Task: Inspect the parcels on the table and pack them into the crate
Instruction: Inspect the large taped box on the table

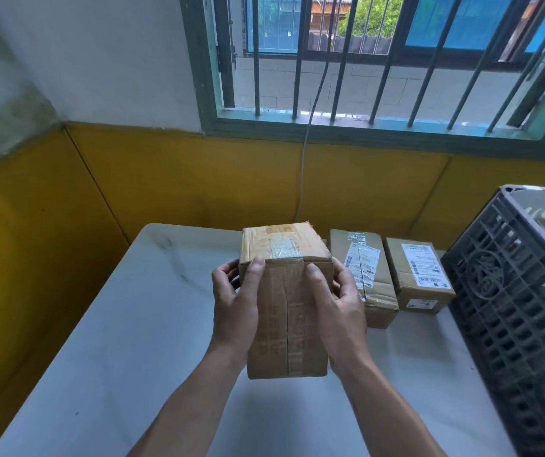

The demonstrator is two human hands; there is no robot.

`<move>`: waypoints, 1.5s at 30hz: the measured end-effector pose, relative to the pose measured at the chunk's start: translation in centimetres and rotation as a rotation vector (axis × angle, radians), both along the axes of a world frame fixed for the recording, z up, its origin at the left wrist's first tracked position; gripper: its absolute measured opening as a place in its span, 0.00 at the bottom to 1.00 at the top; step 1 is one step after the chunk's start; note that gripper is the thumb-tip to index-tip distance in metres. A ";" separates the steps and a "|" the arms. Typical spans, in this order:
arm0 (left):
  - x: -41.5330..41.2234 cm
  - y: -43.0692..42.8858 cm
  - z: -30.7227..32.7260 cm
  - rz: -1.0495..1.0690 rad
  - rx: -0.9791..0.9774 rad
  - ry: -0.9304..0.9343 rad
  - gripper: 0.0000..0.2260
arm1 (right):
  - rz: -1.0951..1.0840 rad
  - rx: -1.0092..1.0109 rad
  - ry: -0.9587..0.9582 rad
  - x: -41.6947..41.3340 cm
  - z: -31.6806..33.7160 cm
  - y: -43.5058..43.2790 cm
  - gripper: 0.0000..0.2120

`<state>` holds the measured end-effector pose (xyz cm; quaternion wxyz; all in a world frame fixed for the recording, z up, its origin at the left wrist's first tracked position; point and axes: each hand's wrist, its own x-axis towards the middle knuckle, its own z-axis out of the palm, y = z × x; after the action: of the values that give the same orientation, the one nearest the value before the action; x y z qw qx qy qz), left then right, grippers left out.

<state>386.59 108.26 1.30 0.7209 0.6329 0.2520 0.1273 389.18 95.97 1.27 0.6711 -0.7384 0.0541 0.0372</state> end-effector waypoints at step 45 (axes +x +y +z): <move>-0.8 0.4 0.0 0.013 0.062 -0.095 0.29 | -0.010 0.193 0.000 1.0 -1.3 -0.4 0.08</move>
<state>385.74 108.62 1.26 0.7112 0.6466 0.2177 0.1695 390.15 95.55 -0.08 0.7392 -0.6702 0.0542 0.0389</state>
